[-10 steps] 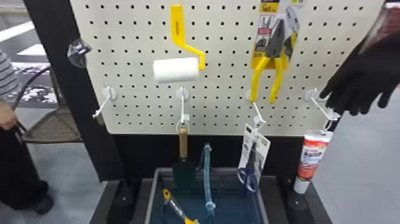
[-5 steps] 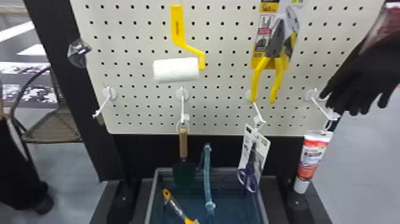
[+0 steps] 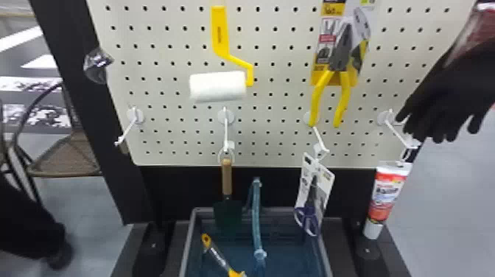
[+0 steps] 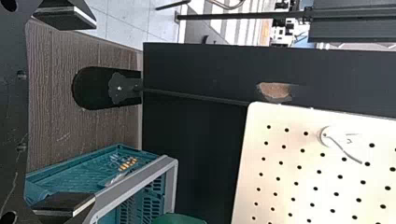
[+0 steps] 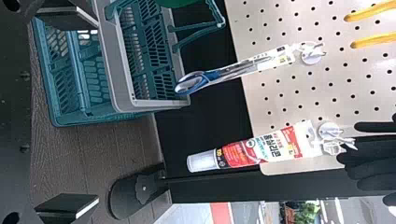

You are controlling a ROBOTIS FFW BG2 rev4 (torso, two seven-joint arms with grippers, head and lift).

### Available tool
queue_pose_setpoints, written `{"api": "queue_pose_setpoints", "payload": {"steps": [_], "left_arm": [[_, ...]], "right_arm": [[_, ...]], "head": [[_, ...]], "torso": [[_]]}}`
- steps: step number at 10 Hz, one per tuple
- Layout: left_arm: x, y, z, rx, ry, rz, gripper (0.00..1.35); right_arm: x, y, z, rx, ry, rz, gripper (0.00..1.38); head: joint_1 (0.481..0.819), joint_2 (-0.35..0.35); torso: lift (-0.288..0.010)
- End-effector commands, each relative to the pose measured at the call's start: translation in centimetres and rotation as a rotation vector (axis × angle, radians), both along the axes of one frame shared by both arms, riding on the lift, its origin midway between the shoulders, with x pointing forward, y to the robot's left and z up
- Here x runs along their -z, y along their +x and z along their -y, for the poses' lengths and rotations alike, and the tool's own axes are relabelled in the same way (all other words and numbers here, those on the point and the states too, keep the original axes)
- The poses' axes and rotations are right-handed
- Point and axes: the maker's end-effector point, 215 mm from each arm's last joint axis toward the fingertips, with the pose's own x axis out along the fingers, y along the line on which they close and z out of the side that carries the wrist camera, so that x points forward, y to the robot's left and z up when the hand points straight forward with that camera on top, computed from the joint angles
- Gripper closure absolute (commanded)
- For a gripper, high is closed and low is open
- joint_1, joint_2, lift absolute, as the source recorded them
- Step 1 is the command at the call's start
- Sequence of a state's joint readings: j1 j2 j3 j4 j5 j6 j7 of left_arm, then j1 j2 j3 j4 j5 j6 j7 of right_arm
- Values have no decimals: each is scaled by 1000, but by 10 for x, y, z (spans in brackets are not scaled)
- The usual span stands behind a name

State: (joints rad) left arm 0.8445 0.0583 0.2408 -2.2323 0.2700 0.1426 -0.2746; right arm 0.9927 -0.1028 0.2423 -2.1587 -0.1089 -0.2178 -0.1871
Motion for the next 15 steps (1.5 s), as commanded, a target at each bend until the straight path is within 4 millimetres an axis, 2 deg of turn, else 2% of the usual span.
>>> {"api": "queue_pose_setpoints", "payload": {"steps": [1, 15], "left_arm": [[0, 0, 0, 0, 0, 0, -2], [0, 0, 0, 0, 0, 0, -2]], "right_arm": [[0, 0, 0, 0, 0, 0, -2], [0, 0, 0, 0, 0, 0, -2]], "head": [[549, 0], [549, 0]], "torso": [[-100], [-100]]}}
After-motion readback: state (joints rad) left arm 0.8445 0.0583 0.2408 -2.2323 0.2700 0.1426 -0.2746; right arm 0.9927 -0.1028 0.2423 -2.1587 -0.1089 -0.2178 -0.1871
